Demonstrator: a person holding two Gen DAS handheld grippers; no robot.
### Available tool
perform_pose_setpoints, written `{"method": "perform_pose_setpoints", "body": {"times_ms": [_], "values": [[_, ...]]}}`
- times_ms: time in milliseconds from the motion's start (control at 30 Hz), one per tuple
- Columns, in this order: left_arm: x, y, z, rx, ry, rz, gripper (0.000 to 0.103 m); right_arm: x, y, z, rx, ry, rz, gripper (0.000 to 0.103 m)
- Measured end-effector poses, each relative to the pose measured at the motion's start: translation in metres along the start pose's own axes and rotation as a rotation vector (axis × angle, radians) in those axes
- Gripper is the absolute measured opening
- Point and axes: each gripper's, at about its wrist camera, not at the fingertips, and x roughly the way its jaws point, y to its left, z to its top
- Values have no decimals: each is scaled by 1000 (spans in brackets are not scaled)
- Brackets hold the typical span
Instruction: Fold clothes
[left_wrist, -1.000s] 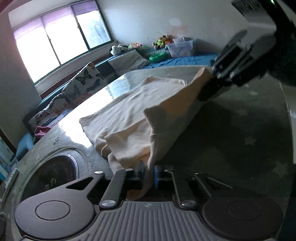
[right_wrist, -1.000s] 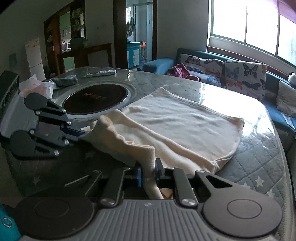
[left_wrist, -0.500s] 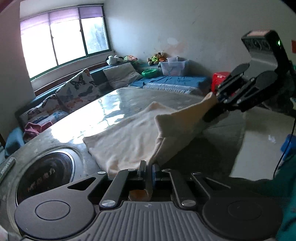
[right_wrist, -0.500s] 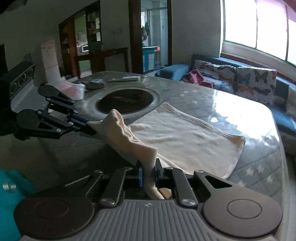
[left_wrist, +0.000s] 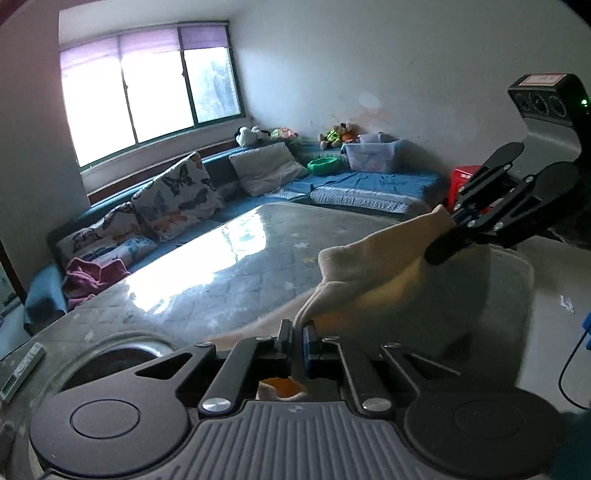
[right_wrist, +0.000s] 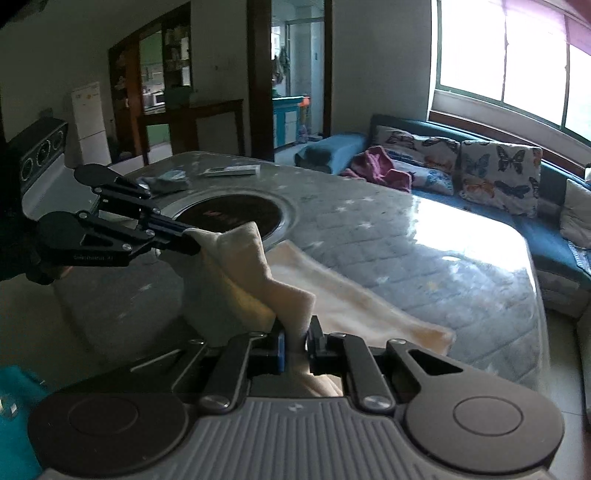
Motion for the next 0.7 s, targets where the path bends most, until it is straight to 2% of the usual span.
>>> {"method": "perform_pose_setpoints", "body": {"times_ms": [233,467,533,567,600,700], "values": [[74,28,21,-28,56,47,6,46,-44,31,1,39,-60,10],[148,40,11,-84,153,120,6,114,-73,25,72,74,-134,11],[159,43,5,-108,176,129,8,128,-78,18,106,72,-157,12],[162,44,3,-118,185,141,9,132,-80,16,124,67,-166,18],[164,45,1,-124,189,148,11,137,-82,13,143,62,-176,18],[164,49,1,-131,193,172,20,142,-88,7,190,44,-198,25]]}}
